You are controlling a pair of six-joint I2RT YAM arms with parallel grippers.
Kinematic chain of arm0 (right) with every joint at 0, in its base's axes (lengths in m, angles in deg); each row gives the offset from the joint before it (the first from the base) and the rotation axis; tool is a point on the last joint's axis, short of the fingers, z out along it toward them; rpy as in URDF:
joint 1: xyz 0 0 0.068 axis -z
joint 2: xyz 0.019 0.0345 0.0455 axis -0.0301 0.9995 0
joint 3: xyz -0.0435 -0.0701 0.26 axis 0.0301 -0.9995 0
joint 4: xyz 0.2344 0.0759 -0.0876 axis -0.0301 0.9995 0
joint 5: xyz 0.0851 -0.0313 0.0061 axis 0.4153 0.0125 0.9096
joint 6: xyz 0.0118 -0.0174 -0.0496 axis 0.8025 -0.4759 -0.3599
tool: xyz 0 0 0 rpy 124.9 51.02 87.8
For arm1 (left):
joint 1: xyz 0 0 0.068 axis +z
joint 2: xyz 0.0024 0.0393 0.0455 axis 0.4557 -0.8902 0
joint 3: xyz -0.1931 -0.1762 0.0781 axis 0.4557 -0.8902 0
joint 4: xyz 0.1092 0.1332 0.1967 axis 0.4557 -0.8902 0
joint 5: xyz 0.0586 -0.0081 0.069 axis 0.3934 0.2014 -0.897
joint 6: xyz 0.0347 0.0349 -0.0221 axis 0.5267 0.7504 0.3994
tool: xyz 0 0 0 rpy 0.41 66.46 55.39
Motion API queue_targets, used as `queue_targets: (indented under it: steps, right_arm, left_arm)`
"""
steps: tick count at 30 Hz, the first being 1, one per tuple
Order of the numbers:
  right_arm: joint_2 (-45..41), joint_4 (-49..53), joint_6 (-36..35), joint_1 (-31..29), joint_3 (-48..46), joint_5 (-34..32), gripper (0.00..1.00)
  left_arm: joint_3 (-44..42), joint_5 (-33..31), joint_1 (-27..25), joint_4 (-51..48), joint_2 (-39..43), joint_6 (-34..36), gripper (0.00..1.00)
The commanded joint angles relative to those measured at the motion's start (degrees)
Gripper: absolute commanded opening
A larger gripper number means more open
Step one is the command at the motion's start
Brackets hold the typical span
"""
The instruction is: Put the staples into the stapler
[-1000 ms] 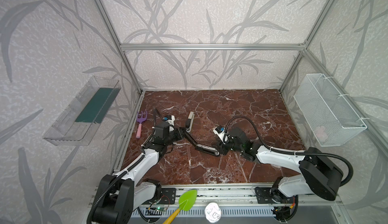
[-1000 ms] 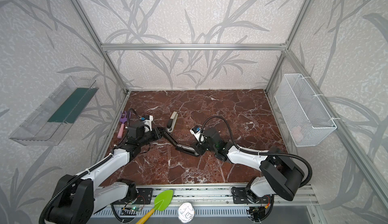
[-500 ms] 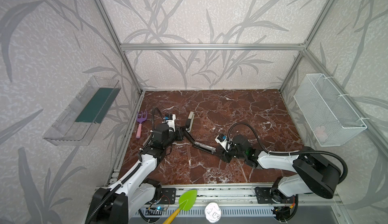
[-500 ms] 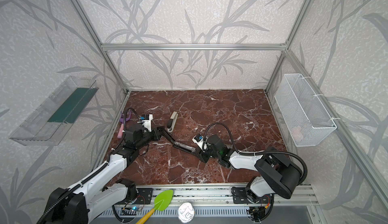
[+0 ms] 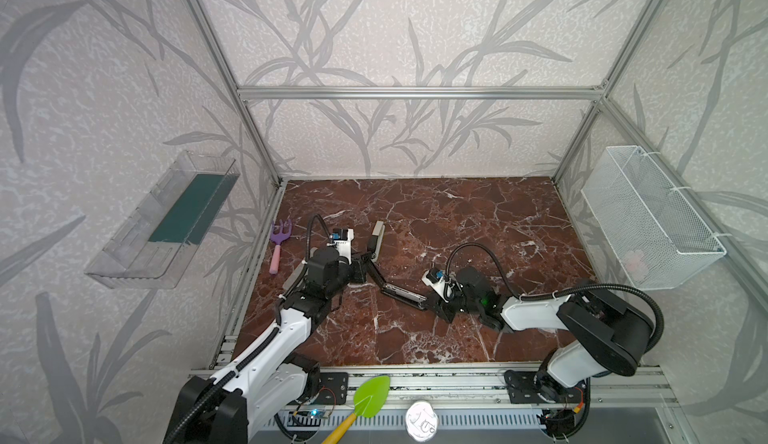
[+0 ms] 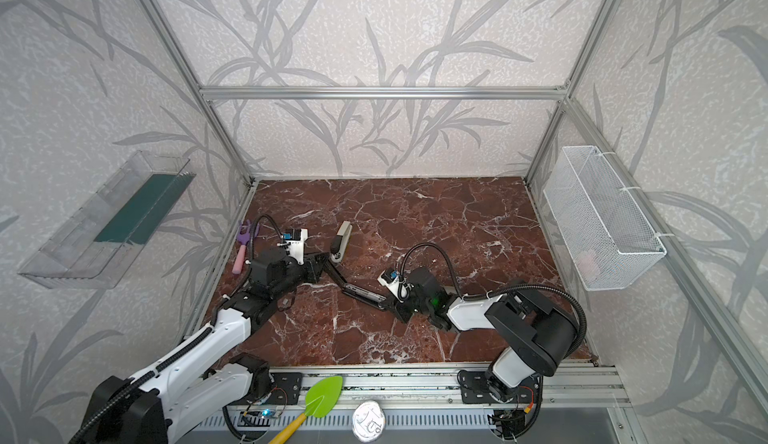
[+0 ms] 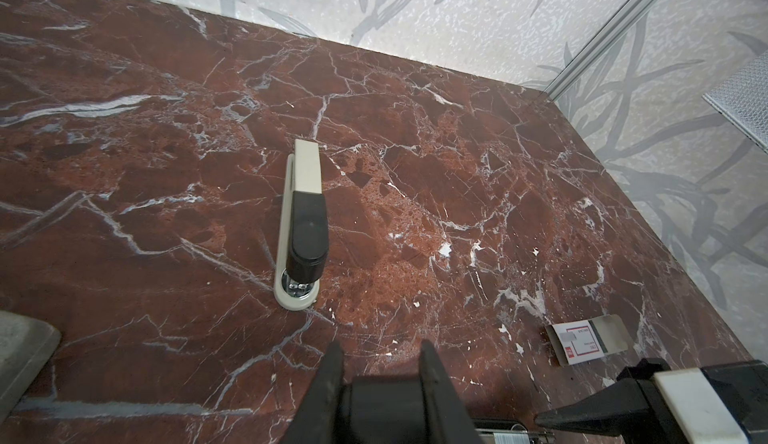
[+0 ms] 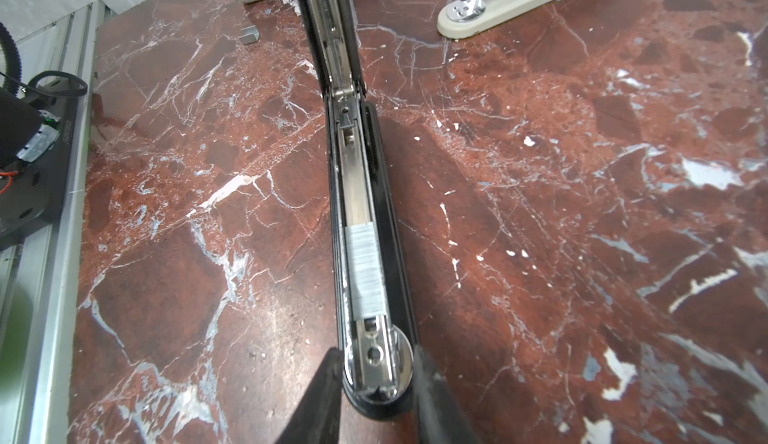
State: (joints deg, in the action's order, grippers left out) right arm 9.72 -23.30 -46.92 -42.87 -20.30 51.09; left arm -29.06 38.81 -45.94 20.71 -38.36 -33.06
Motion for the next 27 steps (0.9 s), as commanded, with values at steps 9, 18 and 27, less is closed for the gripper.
queue_targets:
  steps: [9,18,27]
  right_arm:
    - [2.41,-0.32,-1.22,-0.8,2.83,-0.65,0.2]
    - [1.99,0.69,-3.46,-2.64,2.51,-6.63,0.03]
    - [2.07,-1.7,-3.22,-3.31,2.63,-11.12,0.0]
  left_arm:
    - [-1.36,-1.92,-3.28,2.35,2.83,1.62,0.22]
    - [-1.96,-5.13,-8.82,0.66,6.68,4.83,0.22]
    - [-0.77,-10.01,-19.23,-3.87,7.51,7.58,0.22]
